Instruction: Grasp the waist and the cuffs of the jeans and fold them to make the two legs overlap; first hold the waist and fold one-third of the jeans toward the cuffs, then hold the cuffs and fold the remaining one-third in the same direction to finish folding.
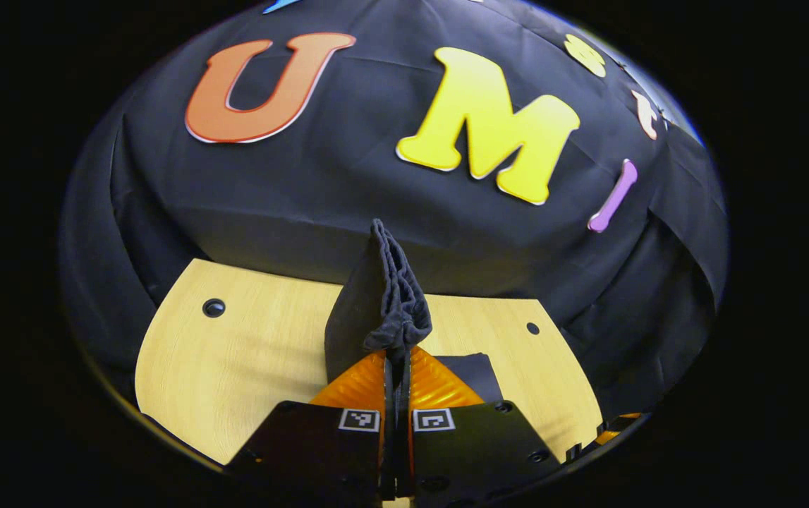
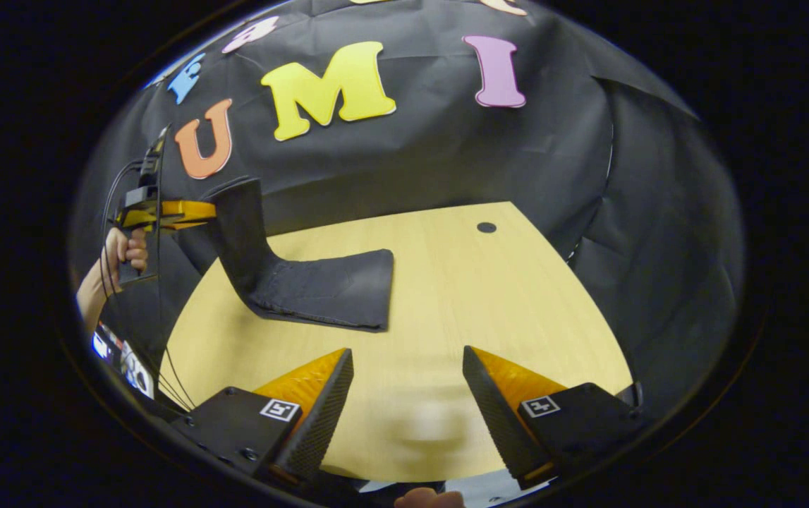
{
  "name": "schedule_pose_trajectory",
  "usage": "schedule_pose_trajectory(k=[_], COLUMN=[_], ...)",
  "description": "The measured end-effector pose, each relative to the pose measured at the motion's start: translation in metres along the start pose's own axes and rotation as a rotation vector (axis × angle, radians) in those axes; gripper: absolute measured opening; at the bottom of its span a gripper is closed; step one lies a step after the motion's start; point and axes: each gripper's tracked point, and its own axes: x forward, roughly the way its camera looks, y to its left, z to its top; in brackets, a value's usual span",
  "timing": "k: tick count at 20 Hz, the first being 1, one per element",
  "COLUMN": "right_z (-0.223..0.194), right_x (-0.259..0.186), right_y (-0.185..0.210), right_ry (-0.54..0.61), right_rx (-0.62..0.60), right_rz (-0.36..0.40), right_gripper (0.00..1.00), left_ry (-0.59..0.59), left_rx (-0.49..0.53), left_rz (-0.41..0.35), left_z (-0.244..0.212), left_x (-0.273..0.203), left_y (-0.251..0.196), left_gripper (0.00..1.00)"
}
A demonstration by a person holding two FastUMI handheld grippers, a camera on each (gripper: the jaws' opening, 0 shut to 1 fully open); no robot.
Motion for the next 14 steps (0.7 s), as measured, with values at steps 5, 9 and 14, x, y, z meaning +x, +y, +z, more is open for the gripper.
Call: schedule_pose_trajectory(k=[5,9,14], right_z=[-0.007,-0.009,-0.013], right_x=[-0.004,-0.006,-0.007], right_y=[-0.014,-0.031,-0.047], right_ry=[0.011,0.027,0.057], right_rx=[-0.011,-0.017,-0.042], right_rz=[-0.017,-0.041,-0.066], right_gripper=[0.98,0.98,0.98], left_ry=[0.011,0.043,0.075], left_rx=[0.137,0.203,0.217], left_rz=[-0.015,-0.036,-0.03], left_z=[-0.025,-0.064,-0.112], left_x=[0.018,0.042,0.078], left_y=[-0.043,-0.077,-0.104], left_gripper=[0.04,0.04,0.04])
